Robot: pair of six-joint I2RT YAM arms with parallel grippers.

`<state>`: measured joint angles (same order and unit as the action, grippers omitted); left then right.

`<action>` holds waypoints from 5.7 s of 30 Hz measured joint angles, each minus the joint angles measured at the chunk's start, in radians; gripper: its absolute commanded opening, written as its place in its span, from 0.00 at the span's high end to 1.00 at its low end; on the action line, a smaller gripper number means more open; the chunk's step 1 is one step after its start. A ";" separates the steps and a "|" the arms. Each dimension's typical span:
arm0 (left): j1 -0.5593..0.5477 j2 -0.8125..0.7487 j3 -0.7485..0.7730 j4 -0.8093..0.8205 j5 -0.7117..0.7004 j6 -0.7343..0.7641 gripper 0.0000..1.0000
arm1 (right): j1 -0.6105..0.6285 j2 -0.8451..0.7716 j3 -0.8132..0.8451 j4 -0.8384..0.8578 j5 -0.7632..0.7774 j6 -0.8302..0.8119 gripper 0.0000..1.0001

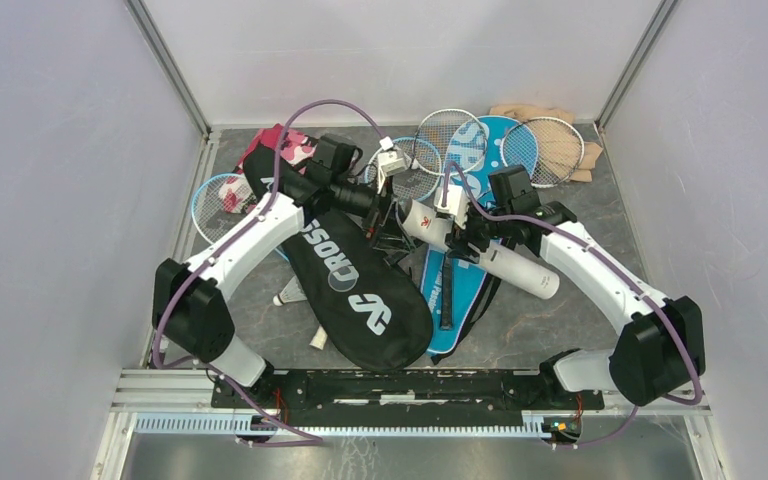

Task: Pack up the badminton gear
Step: Place the shuttlecock at the shuttle tube, then pick up the shuttlecock at the center of the board, then place the shuttlecock at the shuttle tube.

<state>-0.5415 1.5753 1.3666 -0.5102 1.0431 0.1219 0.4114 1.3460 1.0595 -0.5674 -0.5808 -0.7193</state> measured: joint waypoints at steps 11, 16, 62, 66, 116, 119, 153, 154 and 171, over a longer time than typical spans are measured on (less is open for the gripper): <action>0.105 -0.171 0.014 -0.093 -0.132 0.135 0.00 | -0.018 -0.030 -0.047 0.031 0.097 0.027 0.88; 0.158 -0.215 0.019 -0.138 -0.265 0.185 0.06 | -0.041 -0.035 -0.061 0.041 0.125 0.044 0.87; 0.216 -0.154 -0.428 -0.591 -0.861 1.366 0.38 | -0.067 -0.046 -0.153 0.081 0.114 0.041 0.87; 0.208 -0.134 -0.428 -0.596 -0.879 1.367 0.50 | -0.067 -0.046 -0.153 0.080 0.113 0.041 0.87; 0.215 -0.171 0.169 -0.793 -0.529 0.681 0.98 | -0.066 -0.023 -0.066 0.008 -0.037 0.004 0.86; 0.215 -0.171 0.167 -0.657 -0.431 0.512 0.98 | -0.066 -0.022 -0.056 0.005 -0.065 -0.003 0.86; 0.075 -0.112 -0.149 0.380 -0.021 -0.374 0.58 | -0.038 0.010 0.004 -0.018 -0.172 0.019 0.86; 0.075 -0.112 -0.152 0.386 -0.012 -0.377 0.56 | -0.038 0.010 0.004 -0.019 -0.171 0.019 0.86; 0.089 -0.112 -0.169 0.399 0.033 -0.380 0.46 | -0.038 -0.019 0.004 -0.021 -0.168 -0.009 0.87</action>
<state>-0.4526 1.4635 1.1973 -0.1108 1.0763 -0.2577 0.3733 1.3266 1.0634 -0.5880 -0.7490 -0.7280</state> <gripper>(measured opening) 0.526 0.696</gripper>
